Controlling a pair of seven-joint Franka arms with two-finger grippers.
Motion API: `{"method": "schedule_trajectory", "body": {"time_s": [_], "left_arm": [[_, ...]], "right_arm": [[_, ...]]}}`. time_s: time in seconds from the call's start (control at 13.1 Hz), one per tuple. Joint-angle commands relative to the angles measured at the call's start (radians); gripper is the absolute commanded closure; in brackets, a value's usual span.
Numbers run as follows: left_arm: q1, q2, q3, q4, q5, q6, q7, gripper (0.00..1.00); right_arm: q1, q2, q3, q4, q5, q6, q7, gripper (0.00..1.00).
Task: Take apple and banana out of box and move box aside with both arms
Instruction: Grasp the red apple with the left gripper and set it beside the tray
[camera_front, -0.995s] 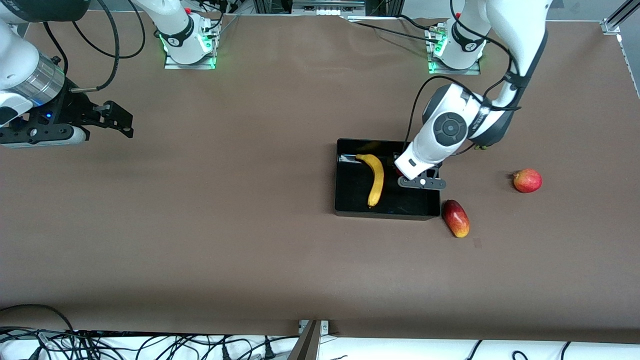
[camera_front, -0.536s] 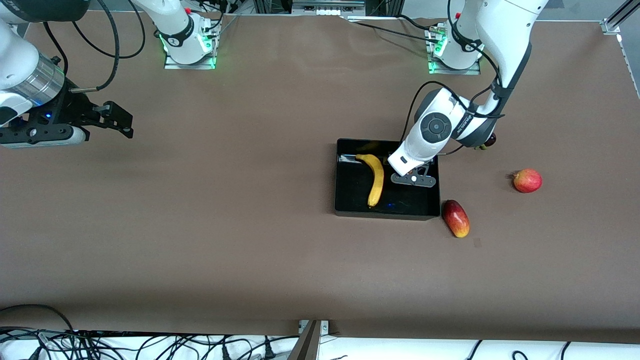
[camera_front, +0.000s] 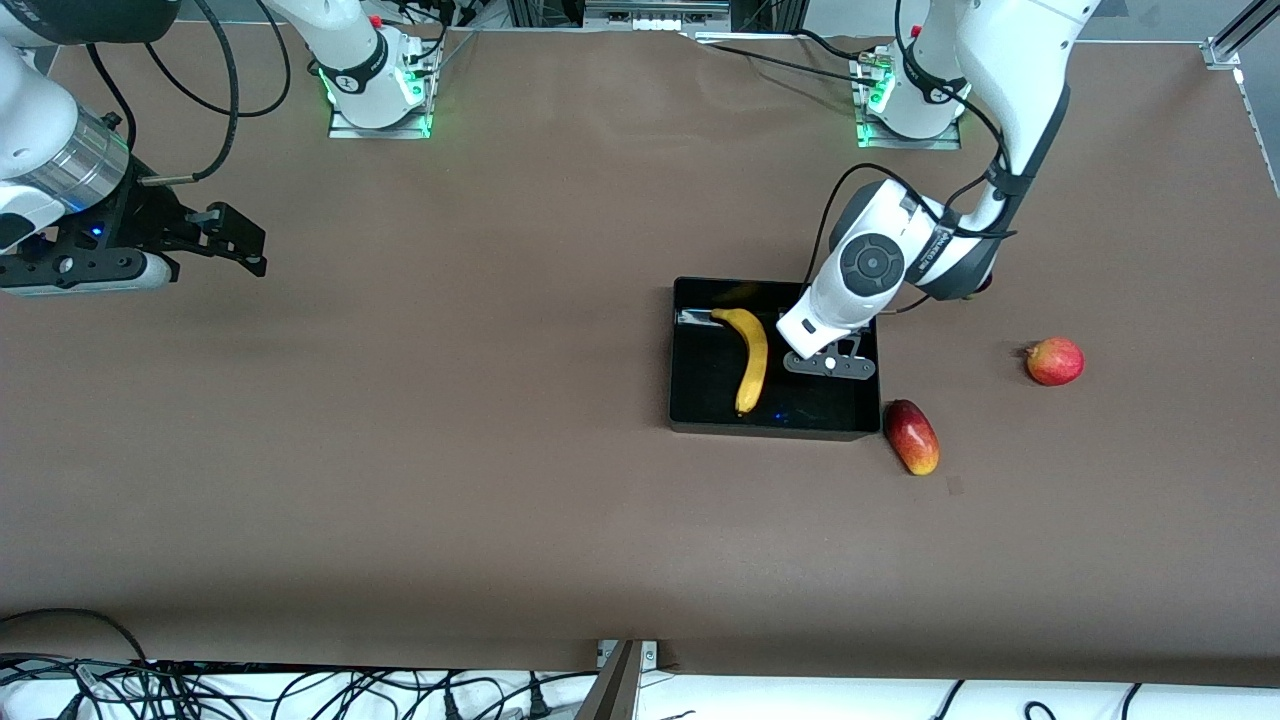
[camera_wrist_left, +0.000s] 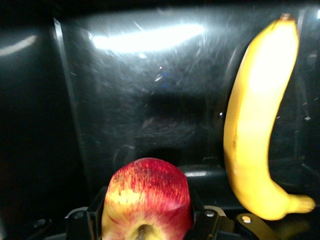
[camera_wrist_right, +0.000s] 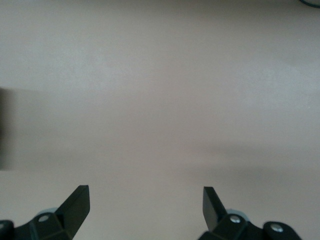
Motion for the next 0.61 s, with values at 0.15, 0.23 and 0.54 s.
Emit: {"method": "schedule_trajectory", "body": {"time_s": [0.15, 0.23, 0.54], "left_arm": [[0.011, -0.019, 0.001, 0.312, 0.020, -0.460, 0.014, 0.83], [0.026, -0.031, 0.007, 0.324, 0.023, -0.503, 0.054, 0.83], [0.210, -0.058, 0.006, 0.270, 0.023, -0.521, 0.342, 0.79]], "right_arm": [[-0.008, -0.002, 0.010, 0.008, -0.003, 0.007, 0.012, 0.00], [-0.008, -0.002, 0.010, 0.008, 0.003, 0.017, 0.013, 0.00], [-0.005, -0.002, 0.012, 0.014, 0.006, 0.022, 0.013, 0.00]]}}
